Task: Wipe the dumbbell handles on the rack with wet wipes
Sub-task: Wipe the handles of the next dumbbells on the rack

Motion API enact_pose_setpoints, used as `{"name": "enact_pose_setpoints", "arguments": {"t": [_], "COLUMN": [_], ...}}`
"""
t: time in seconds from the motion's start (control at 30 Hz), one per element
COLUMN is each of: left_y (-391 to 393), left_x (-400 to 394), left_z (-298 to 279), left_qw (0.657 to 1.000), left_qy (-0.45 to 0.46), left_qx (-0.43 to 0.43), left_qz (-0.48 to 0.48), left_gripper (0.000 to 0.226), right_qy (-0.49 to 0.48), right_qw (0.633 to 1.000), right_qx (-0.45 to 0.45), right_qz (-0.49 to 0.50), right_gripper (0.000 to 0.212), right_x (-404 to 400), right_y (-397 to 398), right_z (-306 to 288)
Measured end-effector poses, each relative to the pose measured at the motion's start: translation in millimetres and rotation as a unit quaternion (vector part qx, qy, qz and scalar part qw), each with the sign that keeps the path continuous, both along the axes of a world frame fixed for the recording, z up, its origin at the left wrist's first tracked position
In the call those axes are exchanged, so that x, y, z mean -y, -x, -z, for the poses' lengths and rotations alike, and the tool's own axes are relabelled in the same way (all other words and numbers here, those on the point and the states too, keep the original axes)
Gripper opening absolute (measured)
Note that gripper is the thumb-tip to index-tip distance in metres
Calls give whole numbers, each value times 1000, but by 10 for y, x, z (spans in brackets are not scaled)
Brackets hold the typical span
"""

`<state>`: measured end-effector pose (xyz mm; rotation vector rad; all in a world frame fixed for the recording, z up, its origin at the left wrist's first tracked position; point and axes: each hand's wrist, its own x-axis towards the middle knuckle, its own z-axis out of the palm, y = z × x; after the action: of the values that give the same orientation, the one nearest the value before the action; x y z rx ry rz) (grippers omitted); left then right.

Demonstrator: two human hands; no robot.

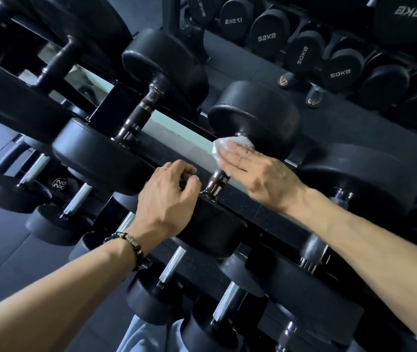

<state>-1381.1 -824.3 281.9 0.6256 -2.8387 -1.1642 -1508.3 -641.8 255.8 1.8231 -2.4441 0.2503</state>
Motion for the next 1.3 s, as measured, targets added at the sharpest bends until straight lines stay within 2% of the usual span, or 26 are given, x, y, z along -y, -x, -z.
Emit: {"name": "enact_pose_setpoints", "arguments": {"t": [0.13,0.17,0.23,0.3,0.43,0.47,0.6,0.7,0.77,0.9,0.97,1.07,1.1,1.2,1.23,1.3], "left_y": [21,17,6,-2,3,2,-5,-2,-4,-13,-12,-9,-14,-17,-14,-5], "left_x": [0,-3,-2,-2,-4,-7,-8,2,5,2,5,10,9,15,18,20], "left_z": [-13,-15,-21,-24,-29,-29,-27,-25,-24,-24,-13,4,6,19,22,23], "left_qw": [1000,1000,1000,1000,1000,1000,1000,1000,1000,1000,1000,1000,1000,1000,1000,1000], "left_qy": [-2,-7,-11,-11,-7,-8,-11,-11,-13,-19,-18,-13,-13,-14,-14,-11], "left_qx": [1,0,1,4,1,1,1,-1,-2,-2,-2,-5,-4,-5,-6,-6], "left_qz": [-5,-7,-9,-12,-14,-16,-16,-15,-15,-13,-14,-12,-10,-4,-4,-5], "left_gripper": [36,36,36,36,36,35,34,35,36,34,34,33,34,34,34,34], "right_qy": [-26,-32,-33,-28,-61,-66,-58,-65,-83,-71,-77,-78,-70,-34,-33,-49], "right_qw": [990,991,998,999,986,987,998,990,986,996,995,988,990,996,995,996], "right_qx": [34,25,-1,0,73,71,33,91,97,56,63,95,87,70,70,74], "right_qz": [-133,-129,-60,-19,-135,-129,-3,-80,-107,9,-14,-94,-82,50,54,-19], "right_gripper": [43,45,54,54,39,40,53,38,36,52,53,43,46,58,58,52], "right_x": [-9,-7,17,82,88,104,191,199,202,196,183,100,94,98,100,80], "right_y": [-207,-124,97,89,-222,-151,64,-244,-202,142,-31,-249,-170,12,-42,-235], "right_z": [2,-51,-119,-133,-6,-70,-183,-150,-206,-231,-199,-184,-199,-234,-200,-75]}}
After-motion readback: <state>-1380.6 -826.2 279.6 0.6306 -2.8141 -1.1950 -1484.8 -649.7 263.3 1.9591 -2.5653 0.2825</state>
